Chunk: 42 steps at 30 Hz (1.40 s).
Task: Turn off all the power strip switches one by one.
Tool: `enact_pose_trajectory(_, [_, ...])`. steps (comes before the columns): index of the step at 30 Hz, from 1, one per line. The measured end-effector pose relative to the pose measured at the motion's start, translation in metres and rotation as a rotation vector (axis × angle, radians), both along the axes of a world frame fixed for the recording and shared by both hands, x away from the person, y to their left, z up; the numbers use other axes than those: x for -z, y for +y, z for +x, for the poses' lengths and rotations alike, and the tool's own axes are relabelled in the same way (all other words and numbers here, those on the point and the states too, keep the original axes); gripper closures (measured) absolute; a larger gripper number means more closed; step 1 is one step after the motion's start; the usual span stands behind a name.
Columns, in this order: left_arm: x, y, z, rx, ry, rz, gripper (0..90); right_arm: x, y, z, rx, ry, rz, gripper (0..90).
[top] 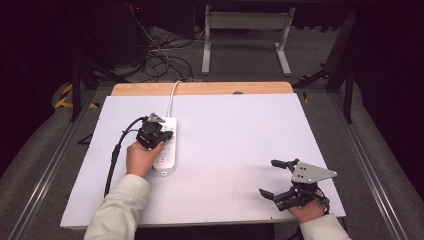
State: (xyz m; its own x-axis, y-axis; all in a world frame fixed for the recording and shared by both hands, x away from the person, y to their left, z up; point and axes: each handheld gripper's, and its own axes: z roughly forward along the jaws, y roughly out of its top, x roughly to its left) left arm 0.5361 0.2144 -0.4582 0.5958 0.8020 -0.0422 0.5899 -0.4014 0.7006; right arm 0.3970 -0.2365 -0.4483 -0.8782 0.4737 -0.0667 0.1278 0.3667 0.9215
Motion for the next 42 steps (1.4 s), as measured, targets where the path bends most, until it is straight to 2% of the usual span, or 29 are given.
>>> enact_pose_trajectory(10, [-0.001, -0.005, -0.003, -0.004, -0.022, 0.044, 90.0, 0.000, 0.000, 0.000, -0.002, 0.000, 0.002, 3.8])
enact_pose_trajectory(14, [-0.001, -0.004, -0.002, -0.006, -0.013, 0.035, 90.0, 0.000, 0.000, 0.000, -0.002, -0.001, 0.002, 3.8])
enact_pose_trajectory(20, [-0.001, -0.005, -0.003, -0.007, -0.015, 0.045, 90.0, 0.000, 0.000, 0.000, -0.004, 0.000, 0.000, 3.8])
enact_pose_trajectory(23, [-0.001, -0.007, -0.003, -0.009, -0.031, 0.069, 90.0, 0.000, 0.000, 0.000, -0.004, 0.000, 0.000, 3.8])
enact_pose_trajectory(35, [-0.003, -0.010, -0.003, -0.012, -0.014, 0.092, 90.0, 0.000, 0.000, 0.000, -0.003, 0.001, 0.001, 3.8])
enact_pose_trajectory(37, [-0.003, -0.009, -0.002, -0.024, 0.000, 0.074, 90.0, 0.000, 0.000, 0.000, -0.004, 0.001, 0.001, 3.8])
enact_pose_trajectory(39, [-0.004, -0.010, -0.005, -0.014, -0.041, 0.079, 90.0, 0.000, 0.000, 0.000, -0.003, 0.000, 0.003, 3.8])
enact_pose_trajectory(41, [-0.004, -0.008, -0.003, 0.014, -0.037, 0.031, 90.0, 0.000, -0.001, 0.000, 0.000, 0.000, 0.006, 3.8])
enact_pose_trajectory(42, [-0.006, -0.005, -0.003, 0.003, -0.039, -0.013, 90.0, 0.000, 0.000, 0.000, 0.000, 0.001, 0.004, 3.8])
